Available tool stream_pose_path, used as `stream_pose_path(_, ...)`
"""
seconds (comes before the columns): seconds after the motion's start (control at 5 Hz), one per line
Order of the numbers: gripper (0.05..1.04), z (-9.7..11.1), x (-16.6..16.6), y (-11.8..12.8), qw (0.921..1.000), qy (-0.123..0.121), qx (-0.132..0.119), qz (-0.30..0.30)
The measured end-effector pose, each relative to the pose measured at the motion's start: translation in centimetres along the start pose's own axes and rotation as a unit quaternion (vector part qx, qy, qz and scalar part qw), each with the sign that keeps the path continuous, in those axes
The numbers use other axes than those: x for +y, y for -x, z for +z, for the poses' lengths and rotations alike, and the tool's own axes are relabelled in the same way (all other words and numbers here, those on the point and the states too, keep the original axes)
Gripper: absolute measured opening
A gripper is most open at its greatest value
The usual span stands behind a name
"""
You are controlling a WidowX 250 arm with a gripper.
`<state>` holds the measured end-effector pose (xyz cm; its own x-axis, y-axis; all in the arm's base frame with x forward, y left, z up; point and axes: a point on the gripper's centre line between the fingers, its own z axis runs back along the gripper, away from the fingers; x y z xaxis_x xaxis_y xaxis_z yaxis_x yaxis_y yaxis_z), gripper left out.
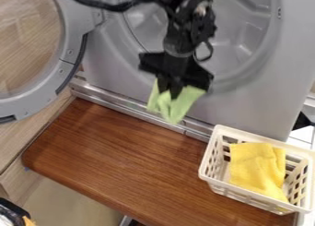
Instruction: Put the green towel in the washing machine
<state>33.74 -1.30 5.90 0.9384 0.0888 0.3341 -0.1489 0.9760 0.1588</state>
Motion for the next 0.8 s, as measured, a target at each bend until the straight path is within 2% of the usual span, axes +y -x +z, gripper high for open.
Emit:
stream_pose_path(0.2,0.095,-0.3,0.1,-3.7,0.9997,-0.001,-0.023,0.004)
stream_pose_path(0.4,0.095,-2.5,1.1,-6.0,0.9999,-0.008,-0.015,0.001)
stream_pose_path(0.6,0.133,-3.7,1.7,-7.4,0.9991,-0.032,-0.022,-0.016)
stream_pose_path(0.8,0.335,-3.7,1.6,-7.7,0.9988,-0.029,-0.031,-0.026)
